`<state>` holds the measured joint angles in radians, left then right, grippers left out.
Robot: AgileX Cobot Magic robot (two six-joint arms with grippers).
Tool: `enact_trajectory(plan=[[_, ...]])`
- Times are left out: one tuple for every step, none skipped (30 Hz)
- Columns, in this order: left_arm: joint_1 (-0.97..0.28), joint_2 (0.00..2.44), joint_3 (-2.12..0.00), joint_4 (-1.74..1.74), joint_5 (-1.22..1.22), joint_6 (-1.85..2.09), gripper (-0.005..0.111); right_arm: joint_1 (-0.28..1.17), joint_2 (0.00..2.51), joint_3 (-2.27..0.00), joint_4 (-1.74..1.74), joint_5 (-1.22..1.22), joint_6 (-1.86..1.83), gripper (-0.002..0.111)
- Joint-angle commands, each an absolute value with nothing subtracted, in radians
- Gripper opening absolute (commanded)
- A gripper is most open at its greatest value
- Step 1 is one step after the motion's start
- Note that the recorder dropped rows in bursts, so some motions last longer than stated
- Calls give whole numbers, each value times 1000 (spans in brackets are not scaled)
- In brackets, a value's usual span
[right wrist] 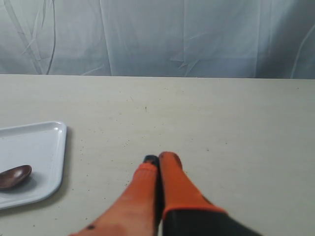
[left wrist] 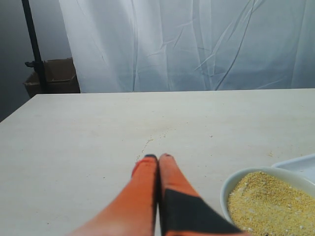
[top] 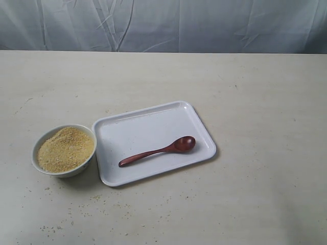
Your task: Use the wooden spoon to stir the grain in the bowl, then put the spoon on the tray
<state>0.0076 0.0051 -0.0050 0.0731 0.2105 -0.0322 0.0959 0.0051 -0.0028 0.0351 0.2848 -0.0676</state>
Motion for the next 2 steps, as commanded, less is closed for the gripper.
enact_trajectory(plan=[[8, 0, 0, 71, 207, -33, 0, 94, 0, 0, 35, 273, -67, 0], [8, 0, 0, 71, 207, -33, 0, 94, 0, 0, 35, 273, -67, 0]])
